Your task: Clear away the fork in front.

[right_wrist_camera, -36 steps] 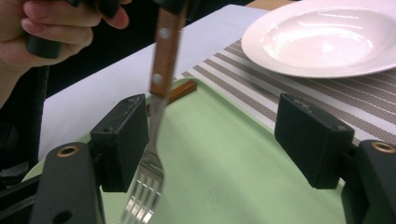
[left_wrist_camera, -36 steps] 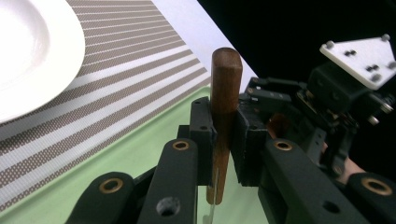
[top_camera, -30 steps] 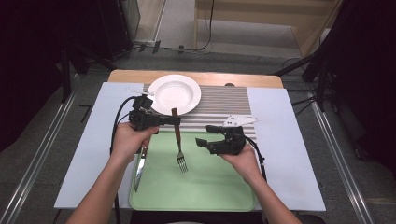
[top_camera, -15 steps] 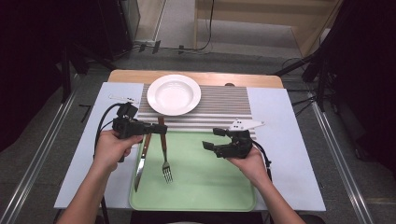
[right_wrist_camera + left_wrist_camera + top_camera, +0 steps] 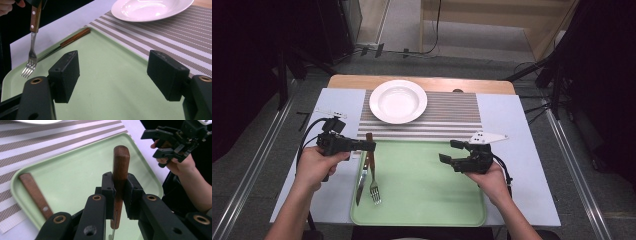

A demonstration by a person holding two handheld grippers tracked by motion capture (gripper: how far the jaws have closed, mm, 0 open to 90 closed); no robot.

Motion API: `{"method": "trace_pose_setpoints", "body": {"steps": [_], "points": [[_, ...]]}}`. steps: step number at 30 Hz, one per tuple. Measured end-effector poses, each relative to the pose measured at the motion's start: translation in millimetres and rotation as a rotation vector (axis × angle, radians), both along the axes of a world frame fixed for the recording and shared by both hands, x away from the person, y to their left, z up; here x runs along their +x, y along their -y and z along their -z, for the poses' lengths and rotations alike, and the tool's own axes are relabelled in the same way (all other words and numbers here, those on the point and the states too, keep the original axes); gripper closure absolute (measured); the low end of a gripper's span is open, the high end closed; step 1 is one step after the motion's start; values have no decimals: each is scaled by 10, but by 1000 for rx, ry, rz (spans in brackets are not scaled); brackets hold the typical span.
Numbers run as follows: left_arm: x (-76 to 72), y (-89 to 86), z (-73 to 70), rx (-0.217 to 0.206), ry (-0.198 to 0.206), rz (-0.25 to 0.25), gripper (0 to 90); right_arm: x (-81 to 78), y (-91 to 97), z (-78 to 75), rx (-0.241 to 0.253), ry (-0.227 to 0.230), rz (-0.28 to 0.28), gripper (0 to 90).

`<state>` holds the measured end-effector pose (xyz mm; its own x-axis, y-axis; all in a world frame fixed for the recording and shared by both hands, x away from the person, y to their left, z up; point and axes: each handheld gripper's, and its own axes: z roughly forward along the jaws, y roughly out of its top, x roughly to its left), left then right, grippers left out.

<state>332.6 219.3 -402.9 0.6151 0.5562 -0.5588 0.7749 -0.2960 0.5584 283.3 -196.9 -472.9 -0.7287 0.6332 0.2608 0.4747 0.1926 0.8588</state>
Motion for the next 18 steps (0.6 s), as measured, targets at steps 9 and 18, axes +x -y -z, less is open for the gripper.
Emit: {"method": "trace_pose_setpoints", "body": {"steps": [9, 18], "points": [[61, -6, 156, 53, -50, -26, 799, -87, 113, 38, -7, -7, 23, 253], [167, 59, 350, 73, -79, -81, 788, -102, 154, 54, -10, -6, 36, 253]]}}
